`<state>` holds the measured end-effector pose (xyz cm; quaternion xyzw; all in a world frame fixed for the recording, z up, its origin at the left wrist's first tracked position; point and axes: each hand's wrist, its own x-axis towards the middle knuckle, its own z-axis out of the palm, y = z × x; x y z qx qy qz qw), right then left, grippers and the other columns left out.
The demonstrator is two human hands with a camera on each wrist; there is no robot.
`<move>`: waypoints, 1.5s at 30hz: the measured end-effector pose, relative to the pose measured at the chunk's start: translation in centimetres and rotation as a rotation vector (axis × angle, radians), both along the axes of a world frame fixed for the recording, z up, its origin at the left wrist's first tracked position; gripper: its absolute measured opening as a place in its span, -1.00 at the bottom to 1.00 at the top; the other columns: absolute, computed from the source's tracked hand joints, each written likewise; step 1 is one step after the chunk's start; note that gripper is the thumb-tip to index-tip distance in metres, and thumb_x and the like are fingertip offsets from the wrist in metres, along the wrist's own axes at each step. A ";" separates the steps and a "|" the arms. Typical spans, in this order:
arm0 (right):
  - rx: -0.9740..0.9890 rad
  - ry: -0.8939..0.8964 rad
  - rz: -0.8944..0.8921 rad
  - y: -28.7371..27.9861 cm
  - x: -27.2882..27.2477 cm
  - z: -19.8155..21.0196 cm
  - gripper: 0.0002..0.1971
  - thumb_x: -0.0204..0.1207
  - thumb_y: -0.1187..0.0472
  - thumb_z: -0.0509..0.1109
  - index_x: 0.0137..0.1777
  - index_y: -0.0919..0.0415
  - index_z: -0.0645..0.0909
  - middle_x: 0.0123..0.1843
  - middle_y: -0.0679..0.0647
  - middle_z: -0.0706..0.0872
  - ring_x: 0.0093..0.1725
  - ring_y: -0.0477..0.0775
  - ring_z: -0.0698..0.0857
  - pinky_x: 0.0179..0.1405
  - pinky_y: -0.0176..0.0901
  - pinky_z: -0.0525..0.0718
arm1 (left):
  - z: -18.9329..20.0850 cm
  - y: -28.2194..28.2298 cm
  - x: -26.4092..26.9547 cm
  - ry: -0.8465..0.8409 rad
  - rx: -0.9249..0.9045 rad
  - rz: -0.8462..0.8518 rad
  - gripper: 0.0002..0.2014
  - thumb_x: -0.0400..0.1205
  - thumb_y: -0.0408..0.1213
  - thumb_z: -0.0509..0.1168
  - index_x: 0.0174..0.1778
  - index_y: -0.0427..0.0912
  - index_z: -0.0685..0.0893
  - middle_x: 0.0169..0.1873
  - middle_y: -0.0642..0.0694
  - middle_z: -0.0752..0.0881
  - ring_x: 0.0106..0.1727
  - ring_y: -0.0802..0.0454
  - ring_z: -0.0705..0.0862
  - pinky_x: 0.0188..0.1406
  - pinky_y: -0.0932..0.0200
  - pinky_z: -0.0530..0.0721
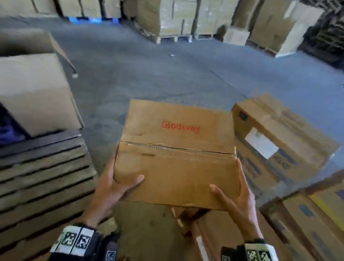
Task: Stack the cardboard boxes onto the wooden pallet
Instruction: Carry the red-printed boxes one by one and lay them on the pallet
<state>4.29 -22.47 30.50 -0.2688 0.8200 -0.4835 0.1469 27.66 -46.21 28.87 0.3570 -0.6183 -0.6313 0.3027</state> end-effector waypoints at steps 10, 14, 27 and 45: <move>0.168 0.024 0.638 -14.0 7.6 -2.8 0.14 0.09 -0.61 0.47 0.63 -0.63 -0.12 0.66 -0.03 0.44 0.56 0.20 0.51 0.46 0.39 0.56 | -1.1 4.8 17.6 -0.209 -0.021 0.569 0.12 0.18 0.25 0.65 0.61 0.51 0.16 0.42 0.34 0.55 0.47 0.21 0.51 0.44 -0.23 0.52; 0.182 0.014 0.834 -18.1 13.8 -5.1 0.13 0.23 -0.49 0.55 0.67 -0.54 -0.13 0.66 -0.08 0.42 0.58 0.13 0.47 0.54 0.30 0.50 | -2.9 6.9 24.9 -0.263 0.073 0.780 0.12 0.24 0.17 0.69 0.61 0.55 0.13 0.39 0.33 0.54 0.40 0.22 0.55 0.38 -0.09 0.62; 0.229 0.010 1.072 -35.7 38.3 -8.1 0.10 0.30 -0.31 0.58 0.73 -0.36 -0.03 0.19 -0.60 0.48 0.13 -0.40 0.59 0.07 -0.42 0.53 | -6.9 -2.8 47.7 -0.338 0.284 1.042 -0.01 0.33 0.10 0.63 0.46 0.61 0.06 0.30 0.12 0.37 0.24 0.05 0.46 0.25 -0.06 0.50; 0.167 -0.014 1.067 -57.5 57.2 -3.5 0.12 0.14 -0.64 0.43 0.68 -0.52 -0.05 0.55 -0.18 0.55 0.46 0.00 0.57 0.41 0.22 0.63 | -0.9 -26.7 67.6 -0.272 0.244 0.949 0.22 0.05 0.34 0.63 0.63 0.53 0.13 0.48 0.10 0.47 0.36 0.07 0.56 0.43 -0.21 0.56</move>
